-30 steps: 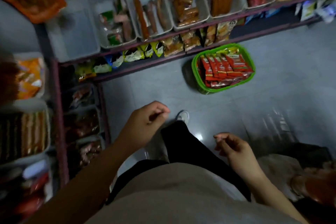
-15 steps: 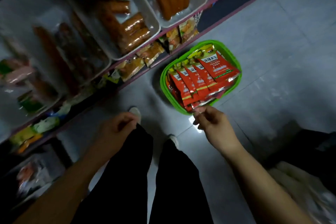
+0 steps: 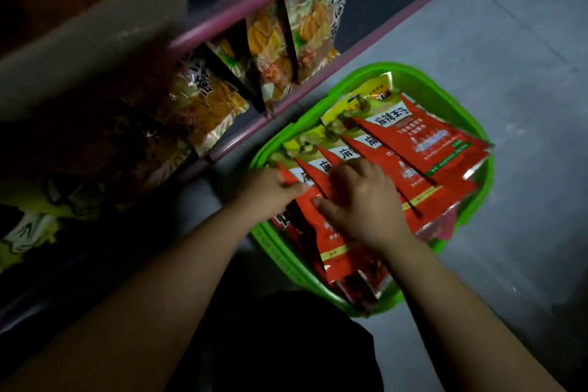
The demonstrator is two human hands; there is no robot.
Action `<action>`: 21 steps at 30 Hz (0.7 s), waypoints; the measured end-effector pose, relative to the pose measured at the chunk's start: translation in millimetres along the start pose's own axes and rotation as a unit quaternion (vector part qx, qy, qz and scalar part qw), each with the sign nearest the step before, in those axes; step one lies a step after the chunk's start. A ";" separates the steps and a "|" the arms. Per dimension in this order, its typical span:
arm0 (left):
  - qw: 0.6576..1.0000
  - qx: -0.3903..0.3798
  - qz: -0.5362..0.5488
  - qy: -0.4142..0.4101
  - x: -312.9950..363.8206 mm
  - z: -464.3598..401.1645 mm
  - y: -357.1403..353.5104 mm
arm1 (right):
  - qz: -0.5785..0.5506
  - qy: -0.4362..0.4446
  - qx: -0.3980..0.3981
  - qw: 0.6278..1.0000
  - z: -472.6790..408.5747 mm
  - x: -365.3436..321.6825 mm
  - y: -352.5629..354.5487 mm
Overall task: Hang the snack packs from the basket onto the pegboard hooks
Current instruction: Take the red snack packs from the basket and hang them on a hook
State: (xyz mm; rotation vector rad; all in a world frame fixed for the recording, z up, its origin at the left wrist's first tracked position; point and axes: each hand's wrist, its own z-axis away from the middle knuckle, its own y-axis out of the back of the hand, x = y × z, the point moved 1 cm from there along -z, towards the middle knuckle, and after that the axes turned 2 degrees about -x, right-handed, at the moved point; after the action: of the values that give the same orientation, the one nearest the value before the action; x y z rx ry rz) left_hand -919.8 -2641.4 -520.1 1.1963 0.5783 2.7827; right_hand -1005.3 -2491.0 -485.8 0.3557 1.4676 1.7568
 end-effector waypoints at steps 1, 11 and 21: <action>0.998 0.029 0.060 0.010 2.5 -2.1 -2.7 | 0.031 0.006 0.029 0.999 1.4 -2.9 -0.6; 0.889 0.049 0.454 0.045 15.0 32.5 22.0 | -0.188 0.098 0.125 0.969 22.1 -42.0 14.1; 0.922 0.236 0.286 -0.108 20.3 99.1 63.1 | -0.347 0.078 0.166 0.920 21.3 -82.0 39.4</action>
State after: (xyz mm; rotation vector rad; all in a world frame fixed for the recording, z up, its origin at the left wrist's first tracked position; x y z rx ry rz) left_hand -857.7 -2664.7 -421.1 2.0320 1.0705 2.9735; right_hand -954.3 -2535.5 -421.3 -0.1412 1.7320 0.9861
